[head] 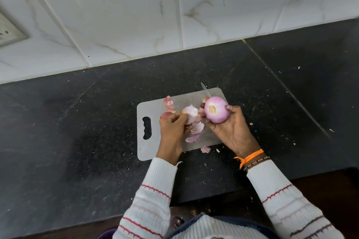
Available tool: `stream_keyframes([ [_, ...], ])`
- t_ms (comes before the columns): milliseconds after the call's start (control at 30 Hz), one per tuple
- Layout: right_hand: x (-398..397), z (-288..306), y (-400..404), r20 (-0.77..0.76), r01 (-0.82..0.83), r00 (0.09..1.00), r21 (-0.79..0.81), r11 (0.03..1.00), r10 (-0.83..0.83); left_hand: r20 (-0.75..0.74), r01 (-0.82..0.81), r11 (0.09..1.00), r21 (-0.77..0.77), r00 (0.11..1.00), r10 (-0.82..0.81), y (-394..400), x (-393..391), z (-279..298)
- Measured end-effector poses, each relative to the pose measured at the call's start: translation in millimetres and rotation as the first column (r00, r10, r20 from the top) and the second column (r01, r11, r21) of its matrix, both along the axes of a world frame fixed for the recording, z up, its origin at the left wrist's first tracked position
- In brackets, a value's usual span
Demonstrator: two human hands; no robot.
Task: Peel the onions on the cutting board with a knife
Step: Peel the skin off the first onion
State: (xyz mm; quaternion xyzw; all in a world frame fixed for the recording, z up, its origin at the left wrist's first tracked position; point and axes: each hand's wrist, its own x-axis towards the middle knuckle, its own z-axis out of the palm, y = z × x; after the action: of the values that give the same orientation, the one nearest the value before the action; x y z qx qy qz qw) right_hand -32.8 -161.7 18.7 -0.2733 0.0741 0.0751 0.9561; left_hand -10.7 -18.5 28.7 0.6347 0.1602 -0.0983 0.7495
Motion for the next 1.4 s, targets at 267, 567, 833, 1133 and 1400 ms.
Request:
stream_keyframes([
  [267,-2.6,2.6,2.4,-0.013,-0.004,1.0,-0.162,0.987,0.002,0.291,-0.016,0.859,0.511,0.944,-0.156,-0.2,-5.7,7.8],
  [567,1.6,3.2,18.2,-0.059,-0.013,0.998,-0.123,0.992,0.006,0.5,-0.069,0.926,0.37,0.856,-0.136,-22.9,-13.3,11.6],
  [833,-4.5,13.9,29.8,-0.038,-0.046,0.998,-0.11,0.993,0.042,0.593,-0.22,0.881,0.418,0.801,-0.082,-23.0,-12.0,1.8],
  [1133,0.4,6.2,23.1,0.002,-0.012,1.0,-0.318,0.948,0.013,0.526,-0.24,0.799,0.551,0.843,-0.11,-10.4,0.2,-12.0],
  [1400,-2.5,-3.3,15.7,0.212,0.205,0.977,-0.879,0.43,-0.033,0.084,0.155,0.985,-0.075,0.985,-0.148,-4.8,-3.0,4.4],
])
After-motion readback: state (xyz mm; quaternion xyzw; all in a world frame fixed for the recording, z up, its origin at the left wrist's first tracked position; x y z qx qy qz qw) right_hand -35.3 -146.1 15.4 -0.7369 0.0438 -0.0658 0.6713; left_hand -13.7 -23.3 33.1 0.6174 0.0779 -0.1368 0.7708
